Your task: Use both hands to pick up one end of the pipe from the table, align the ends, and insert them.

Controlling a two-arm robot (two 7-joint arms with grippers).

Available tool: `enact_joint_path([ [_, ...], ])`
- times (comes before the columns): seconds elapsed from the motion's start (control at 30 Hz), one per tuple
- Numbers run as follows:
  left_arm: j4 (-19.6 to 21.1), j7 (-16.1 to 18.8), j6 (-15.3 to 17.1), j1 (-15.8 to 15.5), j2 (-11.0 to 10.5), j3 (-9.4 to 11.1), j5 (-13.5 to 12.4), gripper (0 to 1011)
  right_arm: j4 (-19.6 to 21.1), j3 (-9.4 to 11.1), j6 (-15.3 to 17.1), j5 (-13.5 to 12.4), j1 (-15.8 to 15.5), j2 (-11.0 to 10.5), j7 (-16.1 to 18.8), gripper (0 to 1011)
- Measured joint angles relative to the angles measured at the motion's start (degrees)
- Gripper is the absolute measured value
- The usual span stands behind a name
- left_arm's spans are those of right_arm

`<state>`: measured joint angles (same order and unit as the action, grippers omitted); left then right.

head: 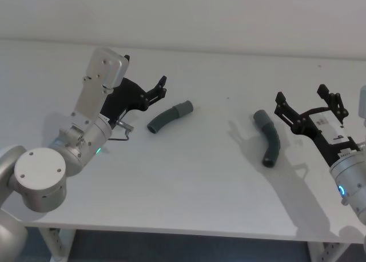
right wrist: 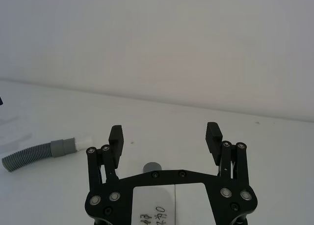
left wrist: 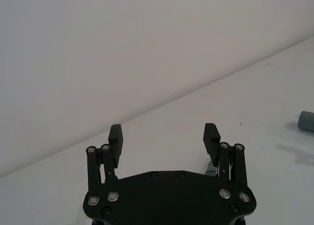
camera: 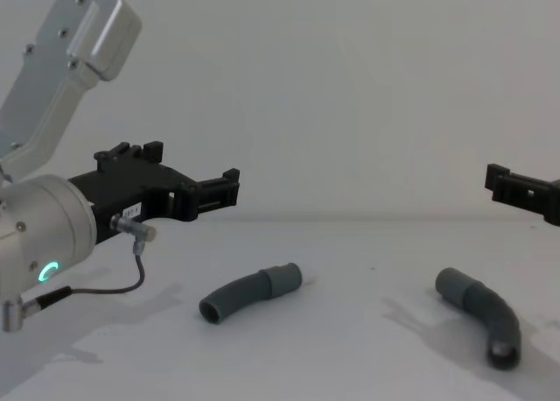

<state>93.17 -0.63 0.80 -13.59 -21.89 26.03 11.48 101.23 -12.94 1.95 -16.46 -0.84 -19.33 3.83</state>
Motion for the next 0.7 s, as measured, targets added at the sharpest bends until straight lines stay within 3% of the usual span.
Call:
enact_joint_path([
  [0.7, 0.0, 0.0, 0.0, 0.0, 0.0, 0.0, 0.0, 1000, 0.0, 0.0, 0.0, 0.0, 0.0, 0.0, 0.0, 1001],
])
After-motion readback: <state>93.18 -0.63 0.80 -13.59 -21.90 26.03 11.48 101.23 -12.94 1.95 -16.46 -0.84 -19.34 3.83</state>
